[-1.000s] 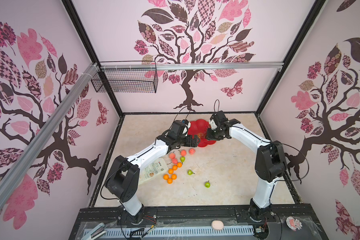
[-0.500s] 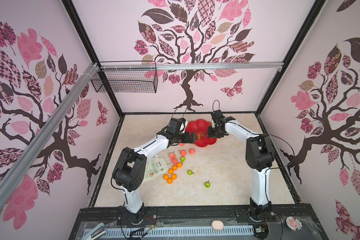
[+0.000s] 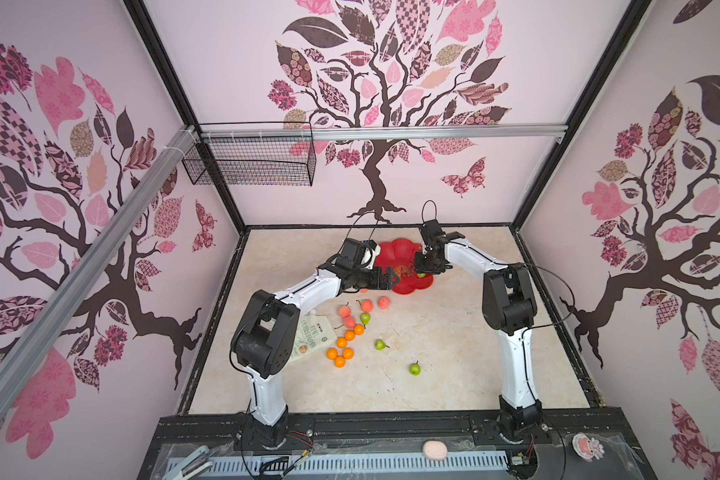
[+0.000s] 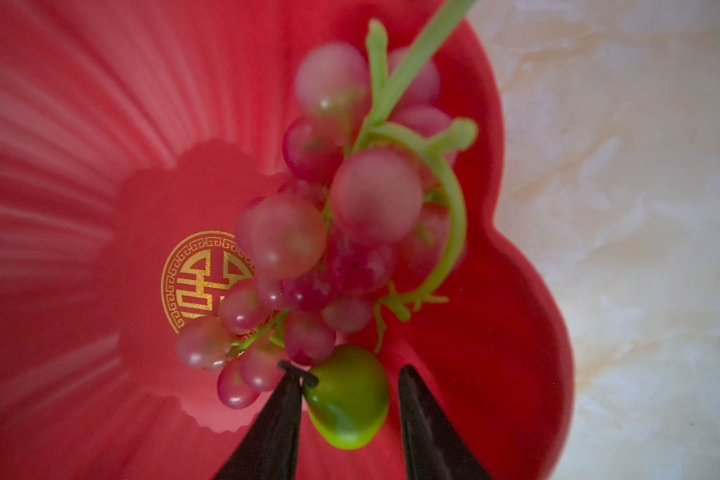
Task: Place and organize the fake fruits in the fruit bowl
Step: 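Carry the green pear into the red bowl beside the grapes with the right gripper, then release the pear in the bowl and draw the right gripper back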
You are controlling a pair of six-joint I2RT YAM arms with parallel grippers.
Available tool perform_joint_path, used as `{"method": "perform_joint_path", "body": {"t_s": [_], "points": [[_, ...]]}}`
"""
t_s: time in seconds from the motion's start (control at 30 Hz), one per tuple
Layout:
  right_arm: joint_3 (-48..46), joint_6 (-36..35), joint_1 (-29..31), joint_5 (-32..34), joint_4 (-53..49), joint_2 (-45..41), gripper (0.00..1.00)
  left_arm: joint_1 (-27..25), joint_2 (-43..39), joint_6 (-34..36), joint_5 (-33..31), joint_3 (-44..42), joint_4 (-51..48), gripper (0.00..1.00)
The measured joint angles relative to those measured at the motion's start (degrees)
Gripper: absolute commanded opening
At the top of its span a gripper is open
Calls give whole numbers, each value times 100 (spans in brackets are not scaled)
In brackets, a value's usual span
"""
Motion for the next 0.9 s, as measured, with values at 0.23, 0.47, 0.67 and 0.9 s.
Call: {"method": "perform_joint_path", "body": {"t_s": [0.23,0.47,0.67,0.9], "points": [[0,4,-13,4,-2,-2,44,0,-22,-120,-114,26,114,98],[-452,52,-11,-7,177,-426,46,0,-269,-46,-179,33,105,98],[-1519,118,-7,-133,402,-1757,46,0,-520,525,234,142,-39,98],[-2789,297,282,-173,560,-3390,47,0,-852,1504,1394,177,-179,98]]}}
